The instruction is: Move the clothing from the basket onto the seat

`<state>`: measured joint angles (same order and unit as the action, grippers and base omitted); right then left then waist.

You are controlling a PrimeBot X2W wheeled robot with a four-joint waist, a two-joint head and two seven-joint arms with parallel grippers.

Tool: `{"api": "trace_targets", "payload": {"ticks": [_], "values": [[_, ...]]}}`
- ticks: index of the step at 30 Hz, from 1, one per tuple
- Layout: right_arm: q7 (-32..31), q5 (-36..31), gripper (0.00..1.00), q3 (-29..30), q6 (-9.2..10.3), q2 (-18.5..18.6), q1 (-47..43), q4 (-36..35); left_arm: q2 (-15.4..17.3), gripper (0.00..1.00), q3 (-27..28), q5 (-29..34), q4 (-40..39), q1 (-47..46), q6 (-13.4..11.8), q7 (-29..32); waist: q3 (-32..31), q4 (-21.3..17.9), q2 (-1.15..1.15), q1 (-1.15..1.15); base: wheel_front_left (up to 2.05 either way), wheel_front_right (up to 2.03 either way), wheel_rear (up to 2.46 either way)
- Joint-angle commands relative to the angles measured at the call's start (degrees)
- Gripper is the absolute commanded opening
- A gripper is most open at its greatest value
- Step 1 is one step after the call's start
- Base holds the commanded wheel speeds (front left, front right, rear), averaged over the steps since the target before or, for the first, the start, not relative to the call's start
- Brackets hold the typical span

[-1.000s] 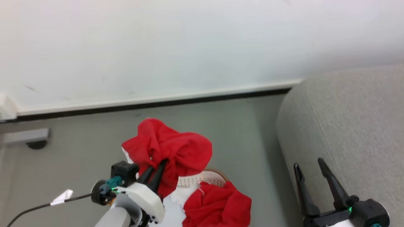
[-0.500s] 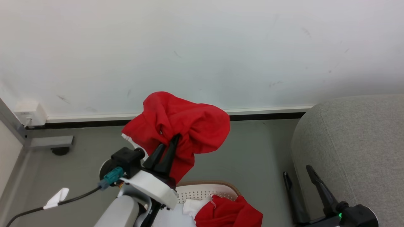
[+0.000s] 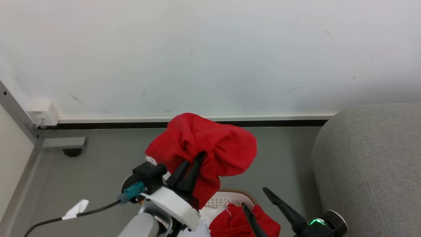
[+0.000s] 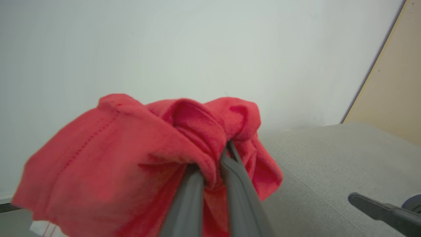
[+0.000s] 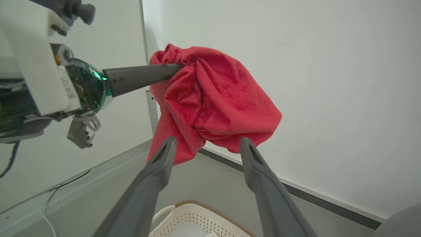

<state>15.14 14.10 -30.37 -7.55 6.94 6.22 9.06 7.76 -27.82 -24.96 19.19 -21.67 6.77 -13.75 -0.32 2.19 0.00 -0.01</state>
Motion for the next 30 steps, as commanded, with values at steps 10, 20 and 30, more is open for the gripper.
{"api": "trace_targets", "payload": {"ticks": [10,20,30], "values": [[0.0,3.2,1.0,-7.0,0.12,-1.8,8.2,10.0,-2.1,0.0,-9.2,-3.1,-1.0,0.3,0.7,1.3,-0.6,6.1,0.0,0.01,0.0,0.0,0.0],[0.0,3.2,1.0,-4.8,0.12,-3.0,9.6,17.3,-1.7,0.0,-17.3,-6.2,-4.7,0.7,0.7,2.1,-1.0,9.3,0.0,0.01,0.0,0.0,0.0],[0.0,2.5,0.0,-1.6,0.12,-3.7,9.8,17.2,-0.3,0.0,-19.6,-8.1,-5.6,0.9,0.7,2.4,-1.0,9.9,0.0,0.01,0.0,0.0,0.0]]}}
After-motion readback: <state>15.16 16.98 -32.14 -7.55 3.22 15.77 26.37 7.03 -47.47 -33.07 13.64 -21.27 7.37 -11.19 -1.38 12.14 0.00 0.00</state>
